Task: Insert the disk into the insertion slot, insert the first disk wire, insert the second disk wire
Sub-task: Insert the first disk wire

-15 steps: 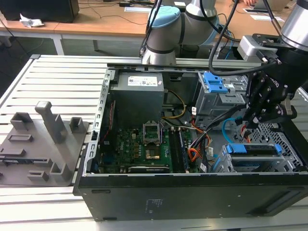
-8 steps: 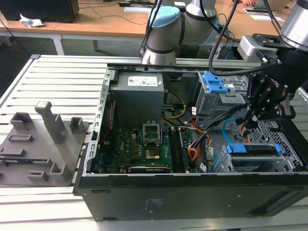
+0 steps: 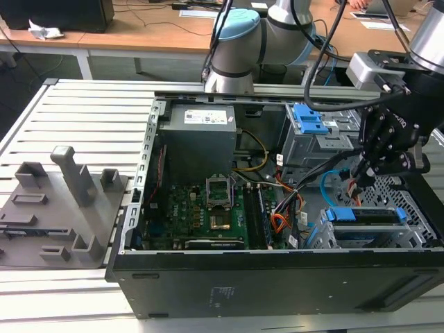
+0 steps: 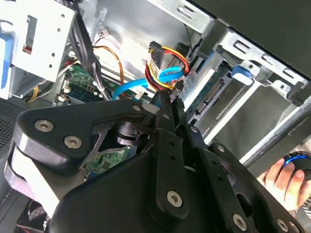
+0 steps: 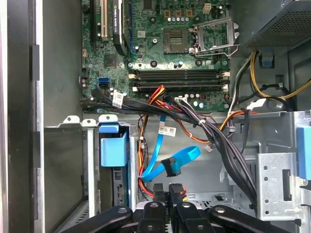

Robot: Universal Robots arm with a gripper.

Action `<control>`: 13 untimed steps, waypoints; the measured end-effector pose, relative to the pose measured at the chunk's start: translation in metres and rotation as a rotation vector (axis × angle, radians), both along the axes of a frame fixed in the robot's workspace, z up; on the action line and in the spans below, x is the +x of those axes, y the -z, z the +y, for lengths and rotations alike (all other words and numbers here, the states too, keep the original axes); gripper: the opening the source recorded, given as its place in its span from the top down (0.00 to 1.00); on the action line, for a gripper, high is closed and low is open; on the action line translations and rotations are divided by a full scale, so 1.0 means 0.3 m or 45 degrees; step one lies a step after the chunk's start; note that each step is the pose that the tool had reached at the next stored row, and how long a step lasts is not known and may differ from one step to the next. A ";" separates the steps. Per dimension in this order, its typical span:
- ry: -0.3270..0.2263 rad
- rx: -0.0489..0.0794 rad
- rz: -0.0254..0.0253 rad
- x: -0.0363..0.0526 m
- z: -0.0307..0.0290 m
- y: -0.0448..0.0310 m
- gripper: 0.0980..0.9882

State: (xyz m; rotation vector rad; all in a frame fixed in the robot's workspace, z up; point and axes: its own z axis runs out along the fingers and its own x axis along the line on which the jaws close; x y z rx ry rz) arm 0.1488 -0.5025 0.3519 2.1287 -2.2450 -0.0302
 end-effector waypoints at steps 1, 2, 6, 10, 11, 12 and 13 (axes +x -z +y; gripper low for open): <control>0.000 0.000 0.0000 0.000 -0.017 0.000 0.93; 0.000 0.000 0.0000 0.000 -0.035 0.000 0.93; 0.000 0.000 -0.0001 0.000 -0.072 0.001 0.93; 0.000 0.000 0.0000 0.000 -0.099 0.001 0.93; 0.000 0.000 0.0000 0.000 -0.108 0.001 0.93; 0.000 0.000 0.0000 0.000 -0.119 0.002 0.93; 0.000 0.000 0.0000 0.000 -0.131 0.002 0.93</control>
